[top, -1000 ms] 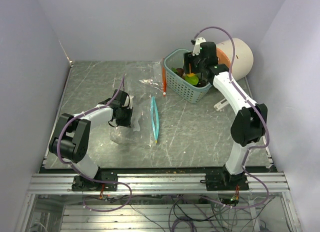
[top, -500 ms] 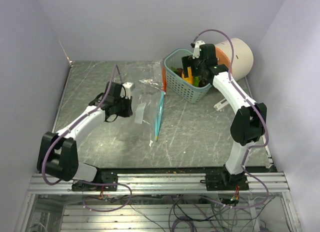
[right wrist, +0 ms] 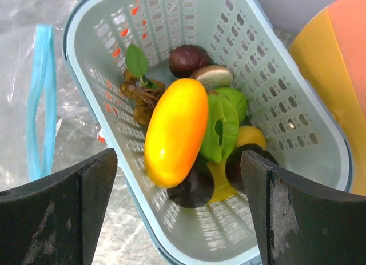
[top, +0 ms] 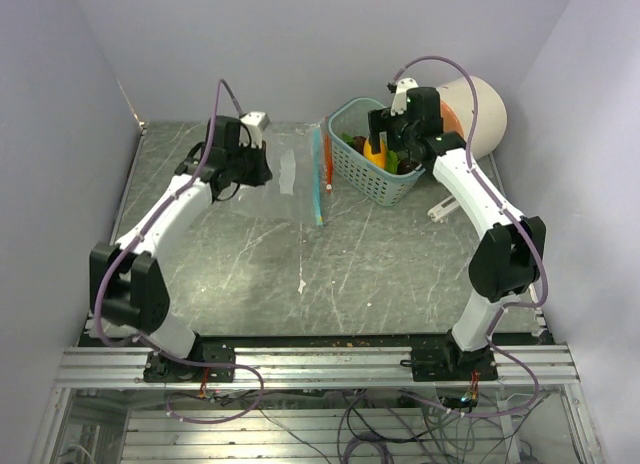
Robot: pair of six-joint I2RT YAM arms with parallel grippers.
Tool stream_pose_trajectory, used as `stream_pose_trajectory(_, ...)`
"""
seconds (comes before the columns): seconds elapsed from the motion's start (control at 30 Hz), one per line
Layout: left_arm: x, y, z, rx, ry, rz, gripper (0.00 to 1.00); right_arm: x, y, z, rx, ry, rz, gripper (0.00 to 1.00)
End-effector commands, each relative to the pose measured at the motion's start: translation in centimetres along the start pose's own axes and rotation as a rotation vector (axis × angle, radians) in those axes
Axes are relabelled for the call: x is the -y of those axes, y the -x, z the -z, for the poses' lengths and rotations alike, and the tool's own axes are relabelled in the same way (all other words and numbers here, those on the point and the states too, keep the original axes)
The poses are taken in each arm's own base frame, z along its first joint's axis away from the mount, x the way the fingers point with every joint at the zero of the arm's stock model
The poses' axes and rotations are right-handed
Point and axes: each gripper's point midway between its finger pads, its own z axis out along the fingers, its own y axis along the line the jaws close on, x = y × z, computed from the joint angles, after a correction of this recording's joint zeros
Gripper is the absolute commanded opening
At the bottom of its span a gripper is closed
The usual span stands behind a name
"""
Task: Open the zip-top bag and remove the fake food
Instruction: Pick up the zipper food storage bag at the center of the board, then place the zipper food storage bag at the center of the board, then reset both arms
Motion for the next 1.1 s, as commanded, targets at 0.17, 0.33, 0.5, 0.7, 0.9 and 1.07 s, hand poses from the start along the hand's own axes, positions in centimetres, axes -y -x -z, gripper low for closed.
stream_pose_trajectory(0.17, -7.4, -0.3, -3.5, -0.112, 0.122, 0.135, 0.09, 0.1, 0.2, 2.2, 0.031, -0.003, 0.003, 0.89)
stream_pose_trajectory(0.33, -8.1, -1.2, -3.4, -0.098, 0.152, 0.151, 0.63, 0.0, 0.1, 2.9, 0.034, 0.003, 0.002, 0.89)
stream_pose_trajectory(0.5, -8.2, 1.5, -0.2, 0.018, 0.222, 0.133, 0.99, -0.3, 1.0, 4.0, 0.067, 0.016, -0.004, 0.89)
stream_pose_trajectory(0.7, -7.5, 4.5, 4.0, 0.183, 0.255, 0.159, 0.99, -1.8, 2.2, 6.2, 0.172, 0.088, -0.005, 0.89)
stream_pose_trajectory(0.9, -7.3, 2.8, 6.3, 0.233, 0.260, 0.212, 0.99, 0.2, 0.5, 8.2, 0.204, -0.032, -0.046, 0.88)
stream_pose_trajectory(1.07, -8.1, 0.1, 7.7, 0.261, 0.318, 0.242, 1.00, 3.4, -2.4, 11.0, 0.255, -0.222, -0.099, 0.87)
